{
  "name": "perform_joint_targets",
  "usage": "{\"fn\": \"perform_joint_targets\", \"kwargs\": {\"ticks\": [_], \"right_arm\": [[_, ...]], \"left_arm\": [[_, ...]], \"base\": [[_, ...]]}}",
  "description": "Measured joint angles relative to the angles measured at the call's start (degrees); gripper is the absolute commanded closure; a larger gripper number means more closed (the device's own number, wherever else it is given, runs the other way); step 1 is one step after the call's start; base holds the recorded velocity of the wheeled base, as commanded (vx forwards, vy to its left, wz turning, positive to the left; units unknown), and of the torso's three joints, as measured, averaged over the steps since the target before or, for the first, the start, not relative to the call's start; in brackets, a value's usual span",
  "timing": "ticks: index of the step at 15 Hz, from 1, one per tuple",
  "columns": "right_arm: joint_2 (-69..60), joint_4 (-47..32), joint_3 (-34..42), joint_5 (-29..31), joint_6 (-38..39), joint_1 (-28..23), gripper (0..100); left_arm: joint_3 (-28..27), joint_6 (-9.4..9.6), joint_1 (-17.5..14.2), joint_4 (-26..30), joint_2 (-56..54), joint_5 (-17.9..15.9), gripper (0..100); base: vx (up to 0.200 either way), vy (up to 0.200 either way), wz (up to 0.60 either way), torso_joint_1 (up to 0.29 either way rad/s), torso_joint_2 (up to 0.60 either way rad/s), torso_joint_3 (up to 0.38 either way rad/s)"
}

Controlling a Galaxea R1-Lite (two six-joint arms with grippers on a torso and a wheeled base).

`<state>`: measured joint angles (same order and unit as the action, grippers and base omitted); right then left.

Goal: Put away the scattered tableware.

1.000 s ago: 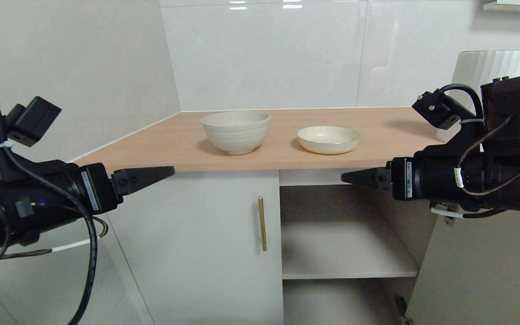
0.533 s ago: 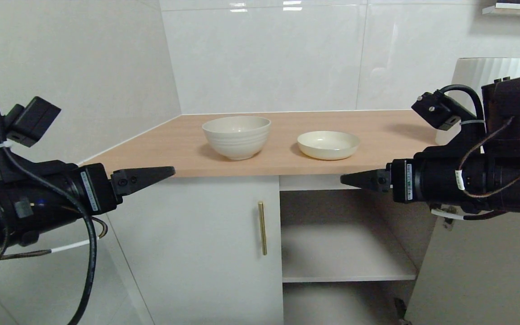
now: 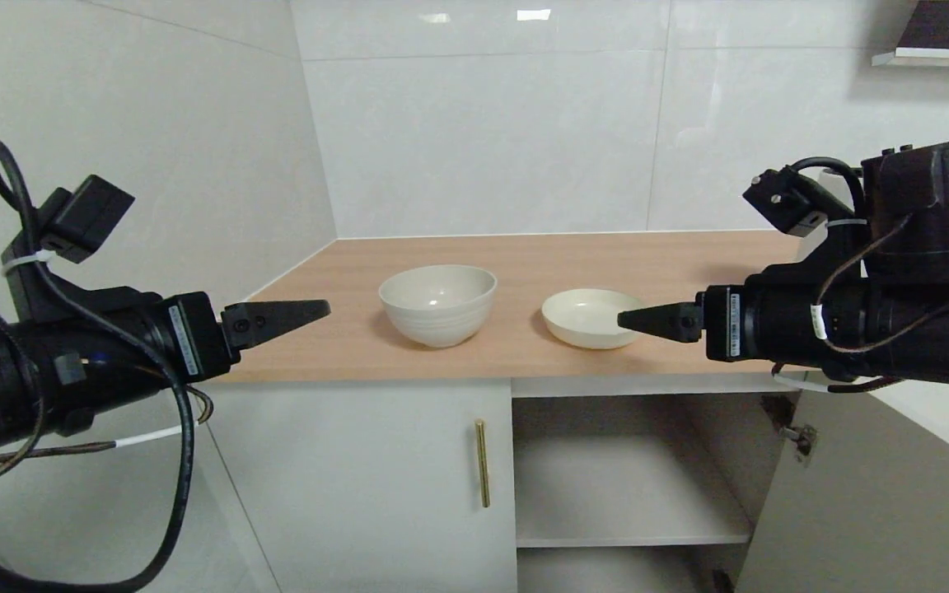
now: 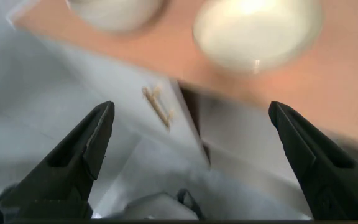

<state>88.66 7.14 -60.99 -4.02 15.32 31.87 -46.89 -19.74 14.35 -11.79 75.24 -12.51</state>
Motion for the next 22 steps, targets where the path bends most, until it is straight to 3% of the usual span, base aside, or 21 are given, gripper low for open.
{"fn": "perform_joint_targets", "kwargs": {"ticks": [3, 7, 8, 9, 11, 13, 16, 22], "right_arm": [[2.66, 4.71, -0.17, -0.05, -0.13, -2.00, 0], [6.84, 9.57, -0.61, -0.05, -0.30, -3.49, 0], [7.89, 9.02, -1.38, 0.48, -0.33, -3.60, 0], [9.16, 5.58, -3.43, 2.35, -0.33, -3.64, 0], [11.40, -2.80, -7.97, 6.27, 0.13, -3.64, 0], [13.92, -10.20, -14.09, 9.26, 4.18, -3.64, 0], [18.37, -12.42, -18.27, 16.71, 7.01, -3.69, 0], [21.65, -11.70, -19.22, 17.65, 7.45, -4.41, 0]], "left_arm": [[-3.78, -0.07, -0.02, 2.27, 3.28, 0.30, 0], [-14.06, -0.93, 0.00, 13.57, 8.55, 0.63, 0], [-16.54, -1.77, 0.04, 16.27, 9.84, 0.68, 0], [-18.69, -4.40, 0.41, 17.53, 11.45, 0.79, 0], [-20.64, -7.24, 1.30, 18.21, 13.68, 1.84, 0], [-23.45, -10.47, 1.55, 19.97, 16.63, 8.02, 0], [-27.65, -13.62, 3.47, 21.58, 22.47, 18.36, 0], [-28.61, -14.07, 6.12, 18.60, 31.16, 20.77, 0]], "base": [[0.000, 0.000, 0.00, 0.191, -0.48, -0.287], [0.000, 0.000, 0.00, 0.100, -0.24, -0.143], [0.000, 0.000, 0.00, 0.000, 0.00, 0.000], [0.000, 0.000, 0.00, 0.000, 0.00, 0.000], [0.000, 0.000, 0.00, 0.000, 0.00, 0.000], [0.000, 0.000, 0.00, 0.000, 0.00, 0.000], [0.000, 0.000, 0.00, 0.000, 0.00, 0.000], [0.000, 0.000, 0.00, 0.000, 0.00, 0.000]]}}
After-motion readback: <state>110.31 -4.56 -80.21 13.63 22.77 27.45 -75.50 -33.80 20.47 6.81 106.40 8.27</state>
